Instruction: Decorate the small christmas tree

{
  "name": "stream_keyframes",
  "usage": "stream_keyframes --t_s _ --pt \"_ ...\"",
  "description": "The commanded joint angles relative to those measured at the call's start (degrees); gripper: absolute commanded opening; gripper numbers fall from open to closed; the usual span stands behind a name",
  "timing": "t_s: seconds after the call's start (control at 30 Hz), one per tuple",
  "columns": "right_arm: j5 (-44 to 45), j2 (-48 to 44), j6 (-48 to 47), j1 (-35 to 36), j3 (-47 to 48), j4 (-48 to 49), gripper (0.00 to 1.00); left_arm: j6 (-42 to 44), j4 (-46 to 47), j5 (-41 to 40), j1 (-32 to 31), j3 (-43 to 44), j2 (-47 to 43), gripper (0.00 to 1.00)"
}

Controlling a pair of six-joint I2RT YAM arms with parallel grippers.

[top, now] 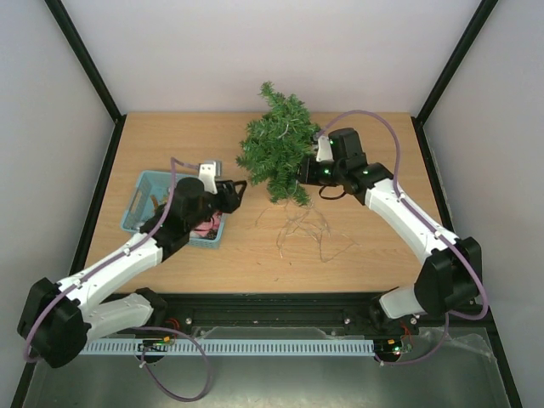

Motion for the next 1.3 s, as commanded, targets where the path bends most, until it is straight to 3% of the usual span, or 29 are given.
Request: stream_keyframes --t_s 0.0,0.3,0.57,0.77,1.0,1.27 --pt "0.54 -3.72 -1.46 0.17 1.46 -3.26 0.23 -0.82 -0.16 -2.3 -6.64 -2.71 -1.41 0.5" --pt "0.19 -11.07 -1.8 0.17 -0.3 -7.74 0.43 -4.0 10.23 -7.31 -16.83 -9.28 0.47 0.49" --pt "1.4 -17.44 -1.1 0.17 -4.42 -9.62 0.45 -8.32 22.81 -15.42 -23.48 -11.74 9.36 0.49" --pt "4.56 -23.04 0.34 0.01 -11.22 -9.68 0.47 -9.62 29.3 -19.38 -27.64 -6.81 21.02 0.56" --pt "5.68 -27.87 2.66 -0.85 -17.25 -9.89 0.46 -11.87 37.49 -25.3 -28.55 -4.43 31.7 0.61" --pt "6.73 -31.03 3.17 -3.33 -20.71 -11.66 0.44 -13.7 39.09 -31.61 -28.72 3.87 42.89 0.63"
